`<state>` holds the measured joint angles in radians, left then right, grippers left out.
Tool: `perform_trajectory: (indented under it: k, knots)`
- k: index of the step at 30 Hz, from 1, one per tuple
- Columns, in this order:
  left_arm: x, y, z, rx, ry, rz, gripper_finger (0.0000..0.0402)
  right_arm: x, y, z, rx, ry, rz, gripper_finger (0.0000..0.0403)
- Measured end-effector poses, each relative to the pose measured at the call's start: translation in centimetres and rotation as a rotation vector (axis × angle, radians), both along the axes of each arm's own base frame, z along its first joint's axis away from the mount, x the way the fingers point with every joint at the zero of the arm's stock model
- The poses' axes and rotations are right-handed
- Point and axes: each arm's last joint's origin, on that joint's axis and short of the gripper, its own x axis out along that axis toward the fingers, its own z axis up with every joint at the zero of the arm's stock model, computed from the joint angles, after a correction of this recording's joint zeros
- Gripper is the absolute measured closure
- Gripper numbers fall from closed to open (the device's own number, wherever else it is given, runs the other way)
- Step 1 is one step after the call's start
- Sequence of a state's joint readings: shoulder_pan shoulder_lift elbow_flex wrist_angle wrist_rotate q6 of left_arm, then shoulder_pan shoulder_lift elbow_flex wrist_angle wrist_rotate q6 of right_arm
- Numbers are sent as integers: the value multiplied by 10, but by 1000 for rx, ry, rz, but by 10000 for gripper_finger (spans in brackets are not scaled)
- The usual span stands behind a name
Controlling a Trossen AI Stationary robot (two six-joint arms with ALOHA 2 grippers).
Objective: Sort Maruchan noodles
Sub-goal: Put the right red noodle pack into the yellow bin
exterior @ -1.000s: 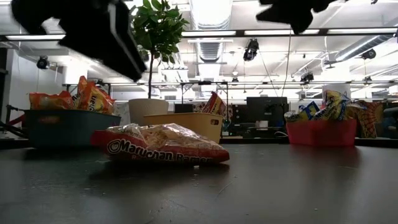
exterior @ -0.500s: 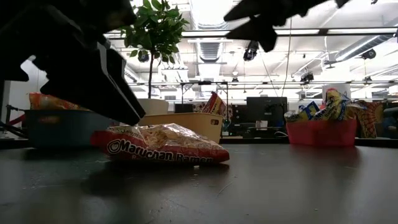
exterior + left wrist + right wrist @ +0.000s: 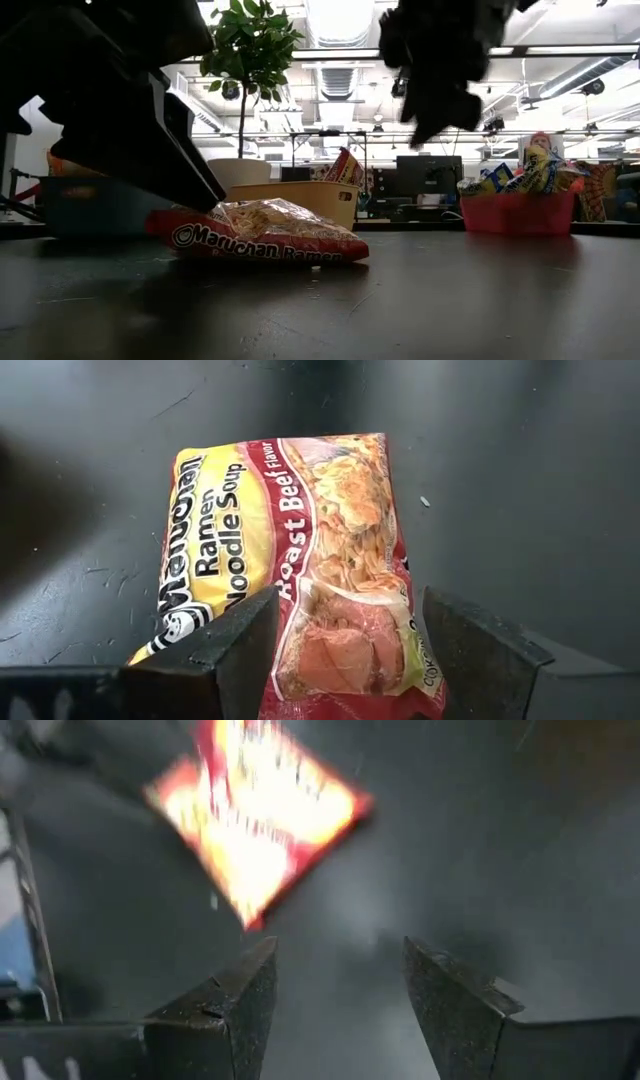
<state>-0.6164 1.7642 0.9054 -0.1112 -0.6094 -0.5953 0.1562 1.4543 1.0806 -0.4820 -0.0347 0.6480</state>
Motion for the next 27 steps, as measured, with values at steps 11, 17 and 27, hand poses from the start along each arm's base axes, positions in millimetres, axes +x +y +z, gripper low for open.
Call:
perform_trajectory:
  k: [11, 17, 27]
  knots:
    - [-4, -7, -5, -13, 4, -6, 274, 34, 33, -47, 17, 36, 41, 202]
    - [-2, -10, -13, -21, 1, -1, 377, 45, 35, -48, 16, 28, 45, 202]
    - [-2, -14, -23, -37, -1, 12, 395, 52, 37, -43, 37, -76, 31, 202]
